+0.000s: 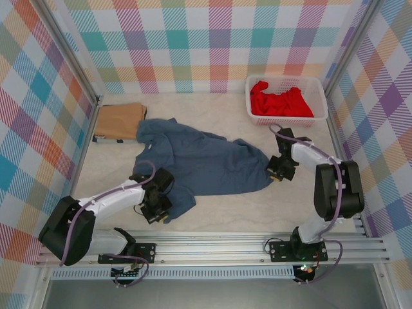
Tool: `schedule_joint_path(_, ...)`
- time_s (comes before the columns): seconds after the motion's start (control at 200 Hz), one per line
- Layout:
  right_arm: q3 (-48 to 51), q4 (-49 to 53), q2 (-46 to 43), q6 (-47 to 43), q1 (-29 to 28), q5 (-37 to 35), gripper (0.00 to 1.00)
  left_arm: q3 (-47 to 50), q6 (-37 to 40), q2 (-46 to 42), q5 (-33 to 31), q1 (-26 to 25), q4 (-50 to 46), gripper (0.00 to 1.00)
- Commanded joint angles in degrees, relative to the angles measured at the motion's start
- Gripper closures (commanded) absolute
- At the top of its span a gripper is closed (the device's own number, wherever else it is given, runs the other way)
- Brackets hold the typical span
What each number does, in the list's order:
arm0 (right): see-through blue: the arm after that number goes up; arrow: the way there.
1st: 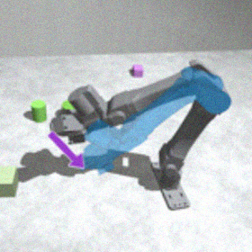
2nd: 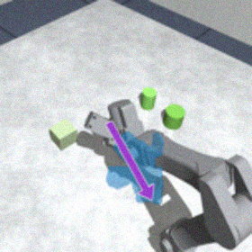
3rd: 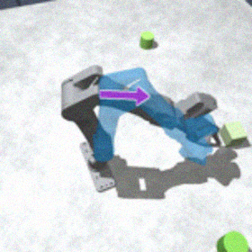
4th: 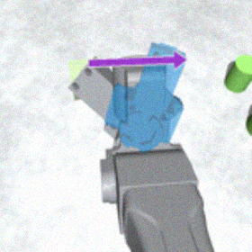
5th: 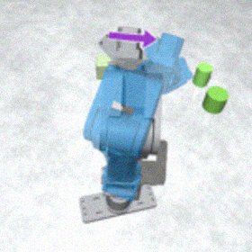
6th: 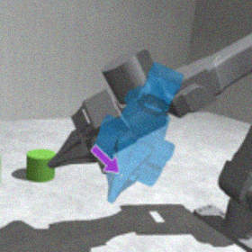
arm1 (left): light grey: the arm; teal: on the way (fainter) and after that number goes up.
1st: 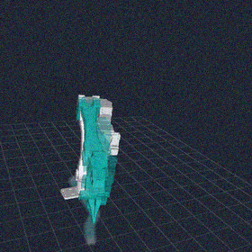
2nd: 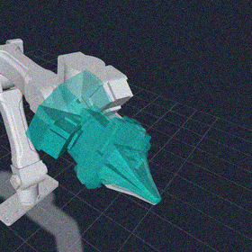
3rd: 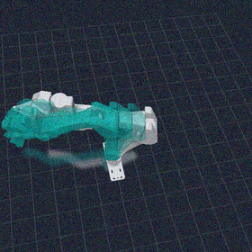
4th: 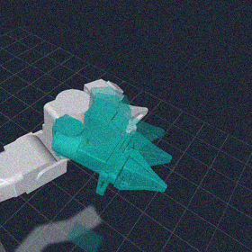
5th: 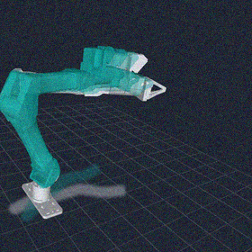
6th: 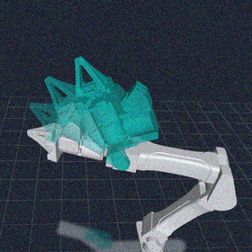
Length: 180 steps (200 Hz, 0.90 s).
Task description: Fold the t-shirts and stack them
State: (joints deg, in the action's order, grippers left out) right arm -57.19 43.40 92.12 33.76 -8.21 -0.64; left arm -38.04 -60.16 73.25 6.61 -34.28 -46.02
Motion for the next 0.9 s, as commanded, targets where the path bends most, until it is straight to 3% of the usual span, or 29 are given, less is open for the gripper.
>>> schedule_joint_path(0.0,-4.9,1.7,-7.0,-0.8,0.3,2.7,1.0,-12.7,3.2,-4.7,-10.1,0.1,-1.5,1.0)
schedule_joint_path(0.095,-12.9,0.9,-11.1,-1.7,0.3,6.3,1.0,-25.8,7.8,-4.5,-16.1,2.3,-4.4,1.0)
schedule_joint_path(0.41,-42.0,-3.8,-15.1,0.6,0.3,9.5,1.0,-69.5,25.8,2.4,-25.4,7.7,-1.5,1.0)
schedule_joint_path(0.535,-45.2,-6.9,-19.5,1.1,0.3,11.3,1.0,-78.4,31.8,1.2,-26.6,7.7,2.5,1.0)
schedule_joint_path(0.705,-47.0,-9.5,-26.4,0.1,0.3,11.4,1.0,-82.8,37.5,-3.3,-27.4,7.7,9.0,1.0)
schedule_joint_path(0.895,-51.2,-10.5,-26.8,1.3,0.3,10.8,1.0,-95.9,41.2,0.4,-28.7,7.7,7.3,1.0)
